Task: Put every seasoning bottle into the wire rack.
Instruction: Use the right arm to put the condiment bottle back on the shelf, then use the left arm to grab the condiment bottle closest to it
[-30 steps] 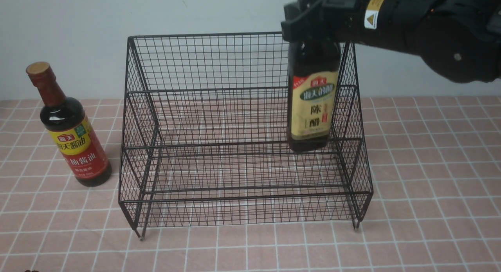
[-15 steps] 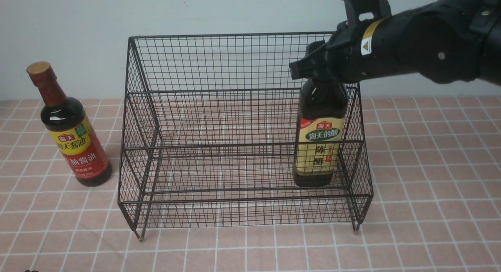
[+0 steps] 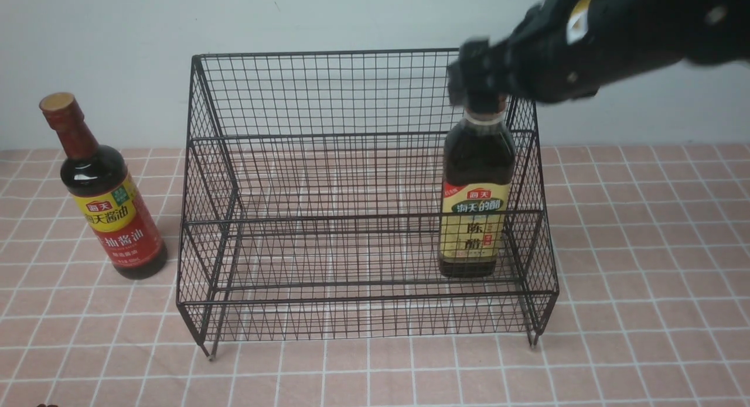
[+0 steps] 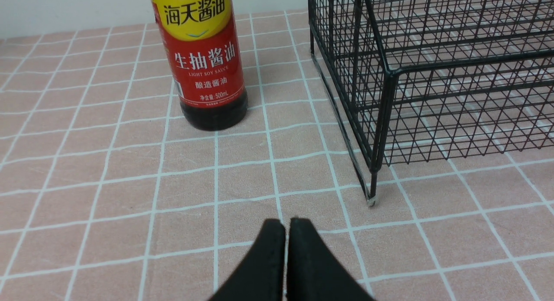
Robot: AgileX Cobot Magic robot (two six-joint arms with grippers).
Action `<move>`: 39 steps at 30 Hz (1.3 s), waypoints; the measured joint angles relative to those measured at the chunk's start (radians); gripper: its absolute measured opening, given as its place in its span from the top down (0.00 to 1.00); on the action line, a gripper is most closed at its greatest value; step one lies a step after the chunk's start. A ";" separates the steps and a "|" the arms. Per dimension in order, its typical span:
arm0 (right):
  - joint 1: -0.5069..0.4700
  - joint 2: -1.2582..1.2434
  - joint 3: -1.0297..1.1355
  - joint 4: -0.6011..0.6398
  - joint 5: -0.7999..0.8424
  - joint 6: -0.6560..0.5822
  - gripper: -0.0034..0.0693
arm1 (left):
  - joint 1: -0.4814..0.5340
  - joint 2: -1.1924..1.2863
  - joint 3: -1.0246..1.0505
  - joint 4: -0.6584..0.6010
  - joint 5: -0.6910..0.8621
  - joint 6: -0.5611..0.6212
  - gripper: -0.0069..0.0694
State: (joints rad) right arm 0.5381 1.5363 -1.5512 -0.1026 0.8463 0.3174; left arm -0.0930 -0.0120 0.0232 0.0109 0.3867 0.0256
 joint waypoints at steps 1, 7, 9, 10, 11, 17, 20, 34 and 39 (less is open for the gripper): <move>0.000 -0.010 -0.004 -0.001 0.009 -0.003 0.17 | 0.000 0.000 0.000 0.000 0.000 0.000 0.92; 0.000 -0.229 -0.127 0.014 0.196 -0.042 0.31 | 0.000 0.000 0.000 0.000 0.000 0.000 0.92; 0.000 -0.323 -0.145 0.018 0.237 -0.058 0.43 | 0.000 0.000 0.000 0.000 0.000 0.000 0.92; 0.000 -0.372 -0.149 0.016 0.258 -0.061 0.51 | 0.000 0.000 0.000 0.000 0.000 0.000 0.92; 0.000 -0.381 -0.150 0.015 0.263 -0.061 0.54 | 0.000 0.000 0.000 0.000 0.000 0.000 0.92; 0.000 -0.705 -0.123 -0.034 0.292 -0.061 0.95 | 0.000 0.000 0.000 0.000 0.000 0.000 0.92; 0.000 -0.861 -0.056 -0.057 0.254 -0.061 0.97 | 0.000 0.000 0.000 0.000 0.000 0.000 0.92; 0.000 -1.412 0.403 -0.070 0.175 -0.075 0.97 | 0.000 0.000 0.000 0.000 0.000 0.000 0.92; 0.000 -1.511 0.611 -0.068 0.087 -0.076 0.97 | 0.000 0.000 0.000 0.000 0.000 0.000 0.92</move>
State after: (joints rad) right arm 0.5381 0.0251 -0.9404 -0.1709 0.9331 0.2415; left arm -0.0930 -0.0120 0.0232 0.0109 0.3867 0.0256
